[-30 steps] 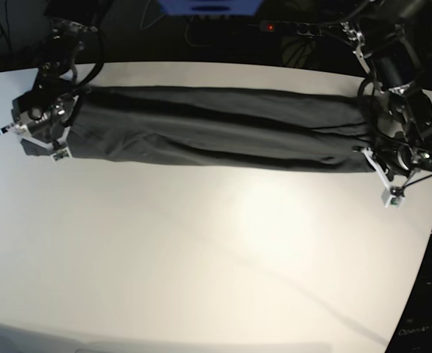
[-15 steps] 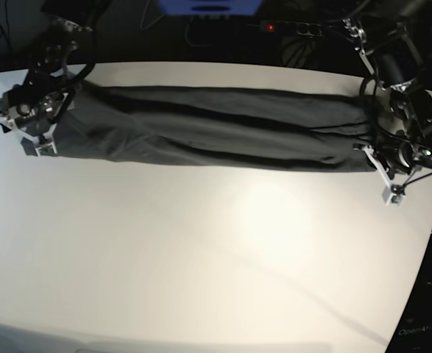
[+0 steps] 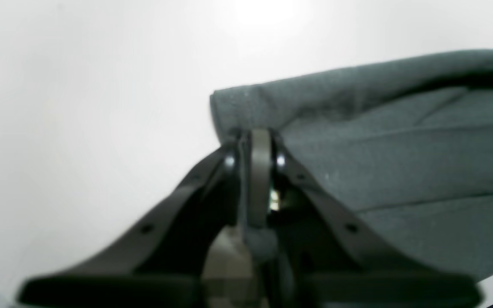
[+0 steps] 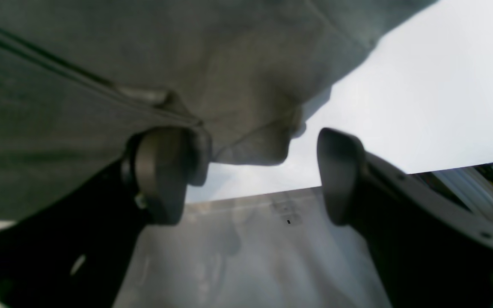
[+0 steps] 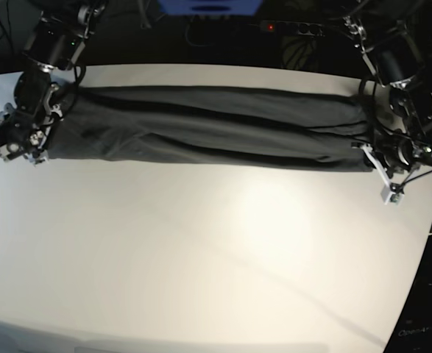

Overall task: Fold the T-shirt properly
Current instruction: 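Drag the strip end with the right gripper to align it with the rest, then smooth the strip flat with both grippers, pressing its ends down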

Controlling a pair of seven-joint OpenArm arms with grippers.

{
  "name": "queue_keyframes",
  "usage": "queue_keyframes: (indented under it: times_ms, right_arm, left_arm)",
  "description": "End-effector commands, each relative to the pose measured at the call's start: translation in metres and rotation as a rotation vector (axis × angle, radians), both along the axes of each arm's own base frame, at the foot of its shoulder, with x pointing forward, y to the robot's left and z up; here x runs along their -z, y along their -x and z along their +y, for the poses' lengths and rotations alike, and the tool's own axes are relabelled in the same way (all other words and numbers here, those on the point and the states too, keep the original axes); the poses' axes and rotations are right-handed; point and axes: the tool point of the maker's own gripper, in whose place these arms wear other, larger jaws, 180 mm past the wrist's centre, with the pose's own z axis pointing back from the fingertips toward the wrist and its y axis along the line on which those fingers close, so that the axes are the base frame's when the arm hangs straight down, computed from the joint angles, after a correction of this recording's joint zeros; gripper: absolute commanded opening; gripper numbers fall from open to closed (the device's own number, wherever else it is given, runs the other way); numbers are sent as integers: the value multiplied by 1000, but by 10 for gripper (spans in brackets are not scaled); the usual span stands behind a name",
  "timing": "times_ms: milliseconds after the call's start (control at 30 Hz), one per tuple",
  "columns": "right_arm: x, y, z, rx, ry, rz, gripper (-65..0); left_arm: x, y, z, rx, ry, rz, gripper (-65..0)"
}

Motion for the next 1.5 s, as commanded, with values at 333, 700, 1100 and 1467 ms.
queue_keyframes:
  times_ms: [333,700,1100,1467]
  right_arm:
    - [11,22,-1,5,-13,23,-181]
    - [-49,-18,-9,-81,172,-126,-184]
    - [-115,-58,1,-176,424,-213,-236]
    - [-105,-57,17,-171,376,-212,-644]
  left_arm:
    - [-4,21,16,1,-106,70,-267]
    - [-4,20,15,2,-105,63,-267]
    - [-6,19,19,-1,-112,61,-268]
    - [-36,15,29,3,-194,36,-621]
